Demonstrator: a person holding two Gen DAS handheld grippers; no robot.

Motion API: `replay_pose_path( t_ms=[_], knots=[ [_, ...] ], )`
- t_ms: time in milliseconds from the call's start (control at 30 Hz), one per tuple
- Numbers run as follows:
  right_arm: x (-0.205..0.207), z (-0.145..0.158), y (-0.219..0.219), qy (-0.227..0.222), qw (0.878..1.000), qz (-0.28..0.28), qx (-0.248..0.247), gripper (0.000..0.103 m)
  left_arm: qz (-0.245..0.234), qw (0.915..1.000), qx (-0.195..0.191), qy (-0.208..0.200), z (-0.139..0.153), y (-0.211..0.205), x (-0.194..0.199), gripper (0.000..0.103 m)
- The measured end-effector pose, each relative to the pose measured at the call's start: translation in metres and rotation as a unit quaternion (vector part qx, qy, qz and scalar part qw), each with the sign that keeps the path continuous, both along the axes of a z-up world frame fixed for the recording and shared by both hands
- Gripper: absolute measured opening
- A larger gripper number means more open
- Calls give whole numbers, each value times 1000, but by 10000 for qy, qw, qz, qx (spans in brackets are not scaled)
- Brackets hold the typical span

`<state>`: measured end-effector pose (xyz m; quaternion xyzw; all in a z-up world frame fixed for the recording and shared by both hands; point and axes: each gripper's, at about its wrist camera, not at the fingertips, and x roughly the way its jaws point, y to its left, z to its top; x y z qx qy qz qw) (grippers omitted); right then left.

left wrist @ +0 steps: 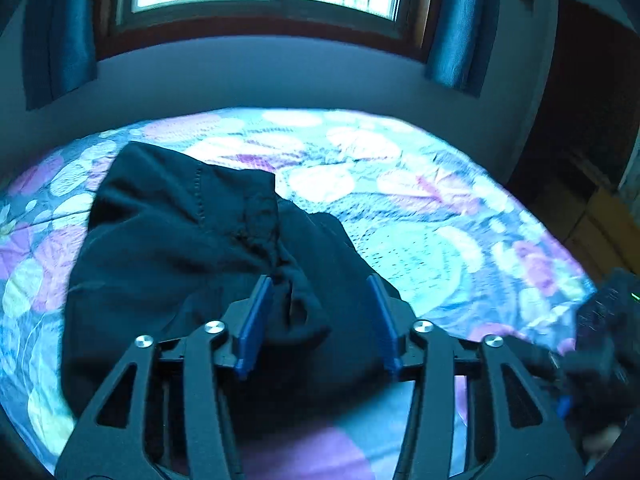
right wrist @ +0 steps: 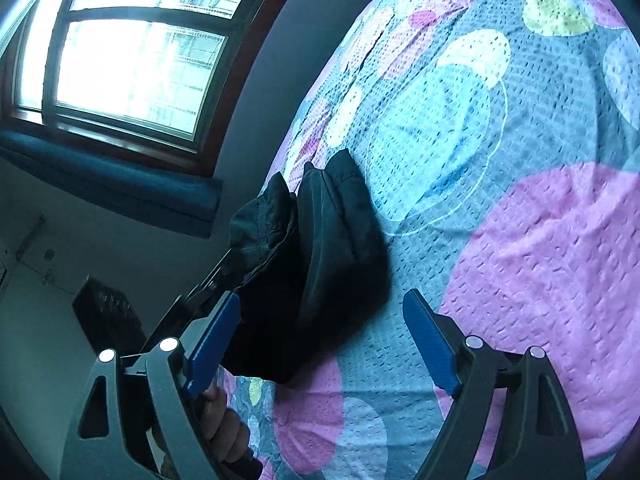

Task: Fold small clothes

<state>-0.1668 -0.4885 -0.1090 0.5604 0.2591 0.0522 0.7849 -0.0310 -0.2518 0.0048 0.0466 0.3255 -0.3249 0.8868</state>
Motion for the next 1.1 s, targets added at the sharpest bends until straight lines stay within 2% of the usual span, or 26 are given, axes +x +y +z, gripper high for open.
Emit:
replay_pose_path(
  t_ms=[167, 233, 333, 400, 467, 567, 667, 700, 733, 767, 800, 900, 1000, 1100],
  knots=[
    [13, 18, 5, -190, 9993, 276, 138, 83, 51, 9985, -217, -508, 18, 65, -47, 63],
    [26, 27, 12, -248, 9987, 422, 124, 83, 252, 9971, -247, -676, 17, 96, -56, 70],
    [64, 41, 28, -272, 9956, 891, 52, 83, 744, 9933, 74, -886, 4, 128, -53, 73],
    [95, 45, 37, -136, 9924, 1222, -14, 83, 914, 9925, 351, -732, -12, 141, -38, 73],
    [123, 44, 44, 162, 9897, 1418, -144, 83, 945, 9934, 566, -331, -28, 146, -18, 73],
    [160, 35, 55, 555, 9816, 1824, -111, 83, 917, 9944, 521, -14, -41, 149, -4, 73],
    [187, 22, 66, 824, 9725, 2163, 247, 83, 902, 9946, 487, 169, -52, 150, 3, 73],
    [192, 19, 68, 863, 9708, 2212, 342, 77, 941, 9941, 501, 217, -56, 149, 6, 73],
    [196, 17, 70, 908, 9702, 2221, 338, 66, 957, 9938, 498, 267, -58, 150, 7, 73],
    [200, 17, 73, 984, 9695, 2237, 206, 33, 960, 9936, 505, 306, -61, 150, 11, 73],
    [204, 18, 78, 1021, 9669, 2336, 65, 26, 1025, 9928, 526, 319, -62, 150, 13, 73],
    [205, 40, 84, 816, 9681, 2338, -381, 20, 1177, 9915, 449, 323, -60, 156, 18, 74],
    [194, 84, 78, 186, 9733, 2190, -658, 19, 1183, 9915, 350, 419, -59, 157, 21, 76],
    [176, 117, 67, -310, 9734, 2040, -998, 17, 1067, 9928, 256, 472, -58, 153, 21, 81]
  ],
)
